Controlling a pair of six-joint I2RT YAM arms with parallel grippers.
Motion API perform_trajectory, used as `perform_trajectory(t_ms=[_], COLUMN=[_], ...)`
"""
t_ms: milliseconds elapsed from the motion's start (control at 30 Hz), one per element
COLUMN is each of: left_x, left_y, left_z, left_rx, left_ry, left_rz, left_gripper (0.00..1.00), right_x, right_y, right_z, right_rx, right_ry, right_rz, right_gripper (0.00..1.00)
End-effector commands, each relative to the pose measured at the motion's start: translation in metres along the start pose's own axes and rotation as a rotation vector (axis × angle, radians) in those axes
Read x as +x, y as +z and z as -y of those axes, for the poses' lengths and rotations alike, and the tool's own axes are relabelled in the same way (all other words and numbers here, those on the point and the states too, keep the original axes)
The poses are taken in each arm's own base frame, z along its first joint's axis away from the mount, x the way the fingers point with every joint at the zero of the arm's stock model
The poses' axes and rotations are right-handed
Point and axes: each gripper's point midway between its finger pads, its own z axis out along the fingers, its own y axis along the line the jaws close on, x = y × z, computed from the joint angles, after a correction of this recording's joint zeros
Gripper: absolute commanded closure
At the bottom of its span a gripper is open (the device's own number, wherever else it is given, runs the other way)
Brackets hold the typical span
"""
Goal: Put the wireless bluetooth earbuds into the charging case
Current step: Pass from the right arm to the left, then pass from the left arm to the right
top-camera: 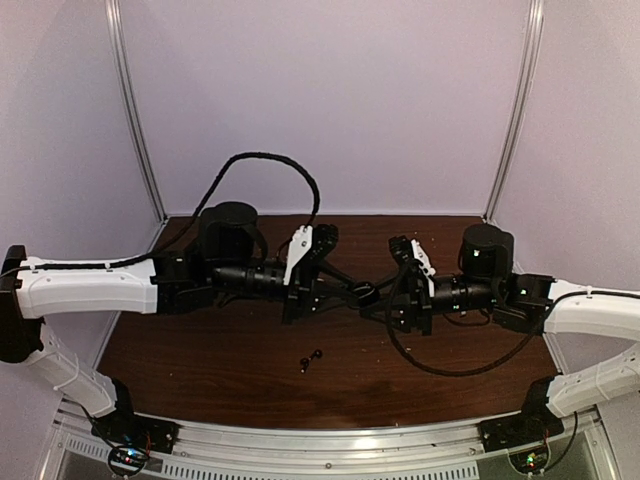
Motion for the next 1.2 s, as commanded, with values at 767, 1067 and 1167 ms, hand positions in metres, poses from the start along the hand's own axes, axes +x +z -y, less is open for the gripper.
perform_trajectory(t_ms=[767,1067,1167], left_x=[-0.014,-0.018,-0.019], left_y=[0.002,-0.002,-0.004], left_z=[-0.003,-0.012,-0.017], left_rx=[0.0,-0.059,-0.093], left_ry=[0.005,0.009,0.008], left_rz=[0.043,0.045,0.044], left_gripper=[0.94,0.73,0.66], right_x=[-0.024,-0.022,-0.022], right_y=[0.001,0.002,0.002], right_z=[-0.009,-0.007,-0.007], right_rx=[-0.023,-0.01,-0.008], right_ry=[-0.022,-0.013,-0.016], right_rz=[0.063,0.061,0.061], right_gripper=[0.73,0.9,0.92])
